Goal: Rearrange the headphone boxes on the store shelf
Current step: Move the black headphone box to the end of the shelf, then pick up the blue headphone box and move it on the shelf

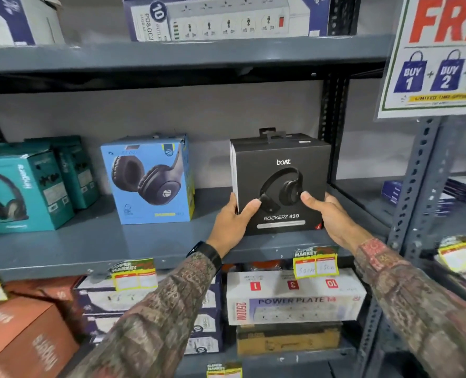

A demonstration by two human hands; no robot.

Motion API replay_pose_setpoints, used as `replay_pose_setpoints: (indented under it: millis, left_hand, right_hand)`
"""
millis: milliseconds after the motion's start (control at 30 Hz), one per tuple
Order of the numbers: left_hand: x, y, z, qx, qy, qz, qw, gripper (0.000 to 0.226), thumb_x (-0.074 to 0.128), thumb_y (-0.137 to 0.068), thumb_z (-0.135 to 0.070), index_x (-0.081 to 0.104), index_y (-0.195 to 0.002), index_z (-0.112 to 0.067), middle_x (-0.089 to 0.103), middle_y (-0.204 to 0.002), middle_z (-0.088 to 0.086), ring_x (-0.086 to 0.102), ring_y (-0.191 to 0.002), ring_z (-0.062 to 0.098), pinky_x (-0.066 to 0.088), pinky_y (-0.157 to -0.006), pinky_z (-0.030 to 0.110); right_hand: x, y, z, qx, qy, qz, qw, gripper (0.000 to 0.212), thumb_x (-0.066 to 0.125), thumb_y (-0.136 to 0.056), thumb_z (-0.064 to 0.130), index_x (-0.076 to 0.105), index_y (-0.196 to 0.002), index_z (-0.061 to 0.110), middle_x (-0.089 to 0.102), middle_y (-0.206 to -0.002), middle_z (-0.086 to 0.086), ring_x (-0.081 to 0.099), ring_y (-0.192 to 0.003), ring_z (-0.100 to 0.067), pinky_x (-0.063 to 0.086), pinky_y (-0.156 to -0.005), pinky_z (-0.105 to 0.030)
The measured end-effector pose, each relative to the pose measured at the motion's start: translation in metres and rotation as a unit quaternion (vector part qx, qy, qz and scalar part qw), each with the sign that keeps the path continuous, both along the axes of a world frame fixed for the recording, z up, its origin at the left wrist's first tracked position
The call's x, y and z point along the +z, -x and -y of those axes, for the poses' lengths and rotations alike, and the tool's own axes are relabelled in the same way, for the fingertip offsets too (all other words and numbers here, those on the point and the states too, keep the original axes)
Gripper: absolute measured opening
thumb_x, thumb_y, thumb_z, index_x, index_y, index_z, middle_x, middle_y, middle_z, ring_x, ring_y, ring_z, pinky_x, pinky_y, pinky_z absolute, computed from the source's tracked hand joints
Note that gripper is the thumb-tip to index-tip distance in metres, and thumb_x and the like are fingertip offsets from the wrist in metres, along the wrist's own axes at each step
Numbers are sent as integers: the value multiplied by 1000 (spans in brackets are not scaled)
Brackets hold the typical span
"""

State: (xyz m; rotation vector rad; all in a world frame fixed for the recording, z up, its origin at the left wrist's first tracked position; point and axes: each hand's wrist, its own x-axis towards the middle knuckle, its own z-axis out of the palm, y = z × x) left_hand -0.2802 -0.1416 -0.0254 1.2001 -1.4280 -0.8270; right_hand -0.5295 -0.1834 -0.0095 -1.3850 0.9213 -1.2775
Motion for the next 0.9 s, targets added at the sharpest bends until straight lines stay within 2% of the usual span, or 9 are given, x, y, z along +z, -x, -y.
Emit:
replay_pose_setpoints:
  millis: [100, 200, 333, 500, 600, 700, 800, 867, 900]
  left_hand:
    - [12, 2, -17, 0, -23, 36, 999, 111, 58, -94, -76, 10, -175, -17, 33, -179, 1, 30, -166, 23, 22, -137, 40]
    - [9, -10, -43, 4, -41, 39, 998, 109, 56, -99, -70, -1, -175, -16, 21, -183, 2, 23, -169, 20, 21, -135, 37]
    - [-10, -50, -82, -3, -13, -16, 1000, 94, 64, -101, -57, 17, -175, -21, 29, -180, -3, 32, -164, 14, 31, -130, 33]
    - [-9, -114, -110, 113, 64, -56, 990, 55, 72, -103, -21, 58, -156, -19, 67, -149, -4, 67, -131, 4, 49, -120, 36]
    - [-4, -161, -101, 208, 104, -71, 970, 34, 72, -102, -9, 74, -136, -14, 78, -123, -2, 74, -97, -7, 56, -114, 42]
    - [1, -208, -82, 299, 125, -85, 942, 23, 74, -100, -12, 78, -122, -20, 81, -113, 4, 76, -101, 18, 58, -110, 54]
    - [18, -253, -54, 269, 103, -58, 956, 72, 85, -93, -21, 52, -157, -21, 62, -153, -1, 59, -140, 17, 46, -123, 43]
    - [29, -267, -38, 165, 26, -73, 983, 106, 88, -89, -17, 22, -172, -18, 48, -157, -10, 51, -141, 9, 43, -116, 30]
    - [31, -273, -30, 105, -2, -79, 991, 105, 89, -87, -14, 26, -171, -15, 53, -156, -9, 61, -135, 13, 51, -109, 30]
  right_hand:
    - [-3, 4, -6, -16, -10, -7, 1000, 85, 89, -64, 63, 65, -137, 28, 75, -133, 4, 68, -127, -20, 45, -118, -48]
    - [-2, 0, -39, -133, -1, -10, 991, 79, 89, -76, 43, 60, -146, 21, 69, -139, 7, 66, -127, -16, 46, -114, -41]
    - [-17, -23, -101, -308, 42, -45, 949, 57, 85, -85, 21, 64, -137, 12, 74, -127, -10, 70, -109, -22, 54, -107, -44]
    - [-26, -125, -150, -147, 121, -112, 975, 30, 82, -87, 18, 70, -111, 30, 79, -103, 3, 76, -94, -14, 61, -89, -36]
    - [-22, -193, -133, -46, 140, -141, 979, 52, 86, -84, 22, 66, -132, 26, 75, -121, 7, 73, -107, -6, 59, -91, -22]
    - [-14, -241, -90, -21, 98, -119, 988, 84, 88, -82, 23, 46, -155, 21, 58, -150, 0, 57, -136, -16, 51, -102, -22]
    - [-2, -271, -37, -7, 37, -125, 991, 119, 94, -74, 34, 20, -166, 21, 33, -170, -2, 35, -155, -20, 36, -123, -42]
    - [1, -279, -2, 36, 9, -154, 987, 140, 99, -65, 36, 4, -168, 24, 29, -167, 9, 28, -156, -14, 31, -125, -39]
    - [2, -281, 10, 60, 3, -172, 983, 147, 101, -61, 36, 1, -168, 26, 30, -161, 16, 29, -154, -12, 32, -124, -36]
